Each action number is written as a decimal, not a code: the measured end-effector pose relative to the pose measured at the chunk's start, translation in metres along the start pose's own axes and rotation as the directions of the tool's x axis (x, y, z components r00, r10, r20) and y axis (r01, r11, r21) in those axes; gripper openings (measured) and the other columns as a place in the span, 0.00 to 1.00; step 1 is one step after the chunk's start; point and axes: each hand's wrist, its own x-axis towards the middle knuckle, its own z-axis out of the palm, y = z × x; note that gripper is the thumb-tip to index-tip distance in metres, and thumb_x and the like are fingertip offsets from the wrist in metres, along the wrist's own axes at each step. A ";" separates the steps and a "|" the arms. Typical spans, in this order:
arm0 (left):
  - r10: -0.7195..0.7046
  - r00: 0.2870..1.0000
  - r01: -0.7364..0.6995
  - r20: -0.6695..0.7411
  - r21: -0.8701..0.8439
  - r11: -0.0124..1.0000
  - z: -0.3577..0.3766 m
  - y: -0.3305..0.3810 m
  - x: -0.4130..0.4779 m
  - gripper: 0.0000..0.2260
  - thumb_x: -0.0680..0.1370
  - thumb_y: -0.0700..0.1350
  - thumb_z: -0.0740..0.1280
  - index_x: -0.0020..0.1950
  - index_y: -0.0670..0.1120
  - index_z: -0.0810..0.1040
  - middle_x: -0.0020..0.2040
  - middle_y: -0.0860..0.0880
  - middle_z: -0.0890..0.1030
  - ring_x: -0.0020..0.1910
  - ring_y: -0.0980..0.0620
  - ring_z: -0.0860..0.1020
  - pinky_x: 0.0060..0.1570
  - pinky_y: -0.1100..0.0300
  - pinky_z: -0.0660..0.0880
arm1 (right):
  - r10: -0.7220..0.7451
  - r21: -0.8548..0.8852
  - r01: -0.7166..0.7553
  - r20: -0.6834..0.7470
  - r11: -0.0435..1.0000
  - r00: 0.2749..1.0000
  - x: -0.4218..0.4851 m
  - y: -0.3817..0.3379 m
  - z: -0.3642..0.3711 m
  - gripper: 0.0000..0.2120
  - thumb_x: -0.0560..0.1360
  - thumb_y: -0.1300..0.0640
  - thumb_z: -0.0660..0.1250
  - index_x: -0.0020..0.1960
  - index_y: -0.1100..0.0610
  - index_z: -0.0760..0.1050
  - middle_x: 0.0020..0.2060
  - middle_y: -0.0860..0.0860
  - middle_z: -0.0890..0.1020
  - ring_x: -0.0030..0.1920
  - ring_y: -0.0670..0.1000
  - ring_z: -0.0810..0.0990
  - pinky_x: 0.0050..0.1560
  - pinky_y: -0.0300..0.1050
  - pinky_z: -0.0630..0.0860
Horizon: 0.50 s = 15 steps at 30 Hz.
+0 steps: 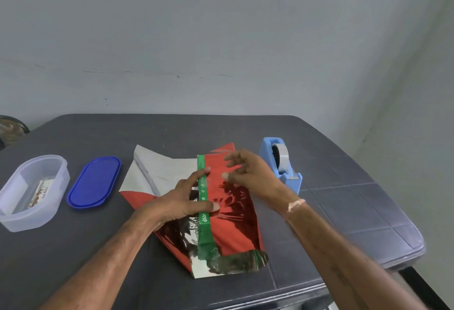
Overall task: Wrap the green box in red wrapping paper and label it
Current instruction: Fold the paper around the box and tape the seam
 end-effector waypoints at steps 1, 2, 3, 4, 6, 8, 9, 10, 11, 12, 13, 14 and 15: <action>-0.001 1.000 0.001 -0.006 0.001 1.000 0.000 0.001 -0.001 0.42 0.72 0.51 0.80 0.77 0.69 0.59 0.69 0.53 0.68 0.60 0.64 0.73 0.52 0.73 0.73 | -0.013 0.039 0.016 -0.075 0.999 0.997 -0.009 0.004 -0.007 0.14 0.74 0.60 0.77 0.58 0.52 0.80 0.53 0.50 0.83 0.45 0.48 0.81 0.46 0.40 0.81; -0.003 1.000 0.003 -0.013 0.012 1.000 0.000 0.001 -0.001 0.42 0.72 0.51 0.80 0.77 0.69 0.59 0.69 0.54 0.67 0.61 0.63 0.73 0.56 0.71 0.71 | -0.019 0.030 0.025 -0.179 0.999 0.984 -0.017 0.007 -0.015 0.12 0.75 0.59 0.76 0.57 0.52 0.81 0.50 0.47 0.84 0.43 0.46 0.81 0.45 0.37 0.79; -0.007 1.000 0.007 -0.013 0.024 1.000 0.000 0.001 -0.001 0.42 0.71 0.53 0.80 0.77 0.70 0.58 0.70 0.53 0.66 0.63 0.60 0.71 0.61 0.67 0.68 | -0.023 -0.018 0.018 -0.305 1.000 0.952 -0.025 0.011 -0.023 0.10 0.75 0.59 0.76 0.55 0.51 0.82 0.48 0.44 0.83 0.41 0.44 0.81 0.44 0.32 0.76; -0.007 1.000 0.007 -0.010 0.026 1.000 0.000 0.002 -0.001 0.43 0.70 0.55 0.80 0.77 0.71 0.59 0.72 0.54 0.66 0.65 0.59 0.70 0.65 0.63 0.65 | -0.035 -0.090 -0.005 -0.437 0.996 0.899 -0.032 0.017 -0.033 0.09 0.75 0.58 0.76 0.54 0.50 0.82 0.48 0.43 0.83 0.41 0.43 0.80 0.44 0.29 0.74; 0.006 1.000 -0.006 0.002 0.011 1.000 -0.003 0.000 -0.001 0.45 0.66 0.60 0.82 0.75 0.74 0.60 0.75 0.55 0.67 0.68 0.59 0.70 0.70 0.58 0.65 | -0.043 -0.217 -0.123 -0.631 0.968 0.775 -0.038 0.031 -0.052 0.10 0.76 0.55 0.74 0.57 0.51 0.82 0.55 0.47 0.79 0.49 0.45 0.80 0.49 0.32 0.74; 0.003 1.000 -0.004 0.008 0.022 1.000 -0.004 -0.002 0.000 0.45 0.61 0.66 0.82 0.72 0.78 0.60 0.76 0.55 0.67 0.72 0.54 0.69 0.76 0.51 0.64 | 0.065 -0.249 -0.312 -0.678 0.917 0.732 -0.035 0.049 -0.072 0.15 0.77 0.50 0.72 0.61 0.55 0.81 0.60 0.52 0.78 0.56 0.52 0.79 0.58 0.47 0.78; 0.007 1.000 -0.007 0.010 0.027 1.000 -0.005 -0.003 0.000 0.45 0.61 0.67 0.82 0.71 0.79 0.60 0.76 0.54 0.66 0.74 0.53 0.67 0.77 0.49 0.63 | 0.161 -0.208 -0.376 -0.648 0.903 0.745 -0.033 0.055 -0.081 0.16 0.78 0.49 0.71 0.60 0.58 0.82 0.57 0.54 0.80 0.54 0.54 0.80 0.59 0.51 0.79; 0.007 1.000 -0.007 0.011 0.028 1.000 -0.005 -0.003 0.000 0.45 0.60 0.68 0.81 0.70 0.80 0.60 0.77 0.54 0.65 0.75 0.52 0.66 0.77 0.48 0.62 | 0.263 -0.133 -0.414 -0.591 0.901 0.762 -0.030 0.059 -0.089 0.18 0.78 0.48 0.70 0.57 0.62 0.82 0.52 0.55 0.82 0.50 0.54 0.80 0.56 0.52 0.80; 0.002 1.000 -0.002 0.013 0.021 1.000 -0.004 -0.003 0.000 0.45 0.60 0.68 0.81 0.70 0.80 0.60 0.78 0.54 0.64 0.75 0.52 0.65 0.77 0.48 0.61 | 0.346 -0.039 -0.430 -0.530 0.902 0.774 -0.028 0.061 -0.096 0.19 0.78 0.48 0.70 0.53 0.65 0.82 0.47 0.56 0.83 0.46 0.54 0.80 0.50 0.50 0.81; -0.001 1.000 0.001 0.018 0.012 1.000 -0.004 -0.002 0.000 0.45 0.60 0.68 0.82 0.70 0.80 0.60 0.78 0.54 0.64 0.75 0.51 0.64 0.77 0.47 0.61 | 0.403 0.049 -0.436 -0.481 0.899 0.778 -0.025 0.060 -0.100 0.18 0.78 0.48 0.71 0.51 0.65 0.82 0.47 0.58 0.83 0.44 0.54 0.81 0.44 0.49 0.82; -0.005 1.000 0.005 0.027 -0.002 1.000 -0.004 -0.002 0.000 0.46 0.60 0.67 0.82 0.71 0.80 0.60 0.78 0.54 0.64 0.75 0.51 0.64 0.77 0.47 0.61 | 0.434 0.114 -0.431 -0.450 0.895 0.781 -0.024 0.058 -0.104 0.16 0.78 0.50 0.72 0.50 0.65 0.82 0.48 0.60 0.83 0.44 0.54 0.81 0.40 0.47 0.82; -0.007 0.999 0.007 0.034 -0.011 1.000 -0.004 -0.001 0.000 0.46 0.61 0.66 0.82 0.72 0.79 0.60 0.79 0.53 0.63 0.75 0.51 0.64 0.77 0.47 0.61 | 0.446 0.155 -0.422 -0.426 0.893 0.787 -0.021 0.056 -0.107 0.14 0.78 0.52 0.73 0.48 0.64 0.81 0.49 0.61 0.83 0.45 0.55 0.82 0.38 0.46 0.82; -0.011 0.999 0.012 0.032 -0.015 1.000 -0.003 0.000 -0.001 0.47 0.61 0.66 0.83 0.72 0.78 0.59 0.79 0.53 0.63 0.75 0.51 0.64 0.76 0.48 0.61 | 0.455 0.173 -0.422 -0.406 0.890 0.793 -0.021 0.053 -0.110 0.13 0.78 0.53 0.73 0.48 0.64 0.80 0.50 0.61 0.82 0.46 0.56 0.83 0.38 0.47 0.83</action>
